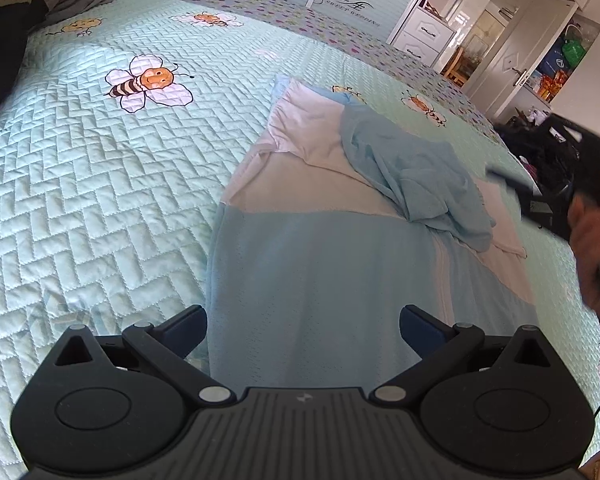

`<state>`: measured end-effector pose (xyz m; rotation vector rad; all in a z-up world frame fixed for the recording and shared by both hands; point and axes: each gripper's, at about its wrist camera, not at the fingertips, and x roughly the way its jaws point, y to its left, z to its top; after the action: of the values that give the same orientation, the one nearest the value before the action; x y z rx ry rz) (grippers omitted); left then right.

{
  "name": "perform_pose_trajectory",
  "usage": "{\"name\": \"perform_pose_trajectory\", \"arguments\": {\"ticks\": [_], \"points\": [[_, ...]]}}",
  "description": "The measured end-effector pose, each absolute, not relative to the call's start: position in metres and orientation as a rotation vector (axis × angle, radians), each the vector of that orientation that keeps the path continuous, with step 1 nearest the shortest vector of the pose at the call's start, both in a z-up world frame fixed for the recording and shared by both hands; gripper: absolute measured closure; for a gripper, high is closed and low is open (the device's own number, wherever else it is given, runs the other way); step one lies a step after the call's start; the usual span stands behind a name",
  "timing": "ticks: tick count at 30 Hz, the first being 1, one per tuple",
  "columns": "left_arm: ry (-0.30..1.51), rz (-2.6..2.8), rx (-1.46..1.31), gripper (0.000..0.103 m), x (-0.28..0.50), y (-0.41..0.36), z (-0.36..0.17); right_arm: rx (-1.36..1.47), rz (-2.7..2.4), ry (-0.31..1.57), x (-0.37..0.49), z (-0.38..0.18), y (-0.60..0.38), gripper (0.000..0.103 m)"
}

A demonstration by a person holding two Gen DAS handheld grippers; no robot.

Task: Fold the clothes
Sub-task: 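Close the right gripper on the light-blue fabric and lift it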

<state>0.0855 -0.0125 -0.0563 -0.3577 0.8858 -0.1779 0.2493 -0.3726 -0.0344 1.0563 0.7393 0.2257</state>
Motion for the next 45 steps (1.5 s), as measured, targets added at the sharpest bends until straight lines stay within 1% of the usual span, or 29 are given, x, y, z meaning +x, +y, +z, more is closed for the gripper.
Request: {"name": "perform_pose_trajectory", "arguments": {"ticks": [1, 4, 6, 12, 15, 16, 17, 18, 19, 20, 21, 24, 27, 30, 35, 37, 40, 45], "points": [[0.887, -0.179, -0.357, 0.001, 0.085, -0.013, -0.057, 1.061, 0.217, 0.755, 0.243, -0.045, -0.371, 0.034], [0.892, -0.183, -0.356, 0.001, 0.085, -0.014, -0.058, 1.108, 0.214, 0.821, 0.237, -0.075, -0.363, 0.034], [0.895, -0.186, -0.355, 0.001, 0.085, -0.015, -0.059, 1.136, 0.221, 0.845, 0.242, -0.085, -0.356, 0.034], [0.903, -0.175, -0.366, 0.001, 0.086, -0.010, -0.062, 1.111, 0.195, 0.880, 0.263, -0.095, -0.337, 0.034], [0.908, -0.169, -0.371, 0.001, 0.087, -0.006, -0.065, 1.092, 0.188, 0.873, 0.270, -0.098, -0.332, 0.035], [0.911, -0.170, -0.373, 0.001, 0.088, -0.006, -0.066, 1.089, 0.184, 0.879, 0.273, -0.100, -0.331, 0.037], [0.912, -0.171, -0.374, 0.001, 0.088, -0.006, -0.066, 1.096, 0.182, 0.880, 0.275, -0.102, -0.330, 0.040], [0.914, -0.172, -0.375, 0.001, 0.088, -0.006, -0.067, 1.106, 0.187, 0.881, 0.277, -0.104, -0.330, 0.051], [0.914, -0.173, -0.376, 0.001, 0.088, -0.006, -0.068, 1.111, 0.193, 0.881, 0.278, -0.105, -0.330, 0.067], [0.916, -0.171, -0.379, 0.001, 0.088, -0.005, -0.069, 1.114, 0.198, 0.880, 0.278, -0.106, -0.330, 0.076], [0.917, -0.170, -0.381, 0.001, 0.089, -0.004, -0.069, 1.107, 0.202, 0.878, 0.277, -0.106, -0.330, 0.090], [0.921, -0.165, -0.388, 0.001, 0.090, -0.003, -0.072, 1.091, 0.197, 0.864, 0.272, -0.104, -0.331, 0.094], [0.925, -0.165, -0.391, 0.001, 0.090, -0.002, -0.073, 1.121, 0.204, 0.851, 0.266, -0.104, -0.334, 0.096], [0.927, -0.165, -0.388, 0.001, 0.089, -0.003, -0.073, 1.162, 0.284, 0.796, 0.268, -0.097, -0.331, 0.096], [0.922, -0.161, -0.387, 0.001, 0.087, -0.003, -0.071, 1.250, 0.440, 0.587, 0.268, -0.069, -0.344, 0.096], [0.920, -0.158, -0.392, 0.001, 0.087, -0.001, -0.071, 1.272, 0.474, 0.541, 0.260, -0.065, -0.353, 0.096], [0.922, -0.160, -0.399, 0.001, 0.088, -0.001, -0.073, 1.286, 0.481, 0.531, 0.239, -0.077, -0.370, 0.096], [0.933, -0.176, -0.389, 0.001, 0.087, -0.008, -0.075, 1.325, 0.422, 0.608, 0.220, -0.109, -0.382, 0.096]]}}
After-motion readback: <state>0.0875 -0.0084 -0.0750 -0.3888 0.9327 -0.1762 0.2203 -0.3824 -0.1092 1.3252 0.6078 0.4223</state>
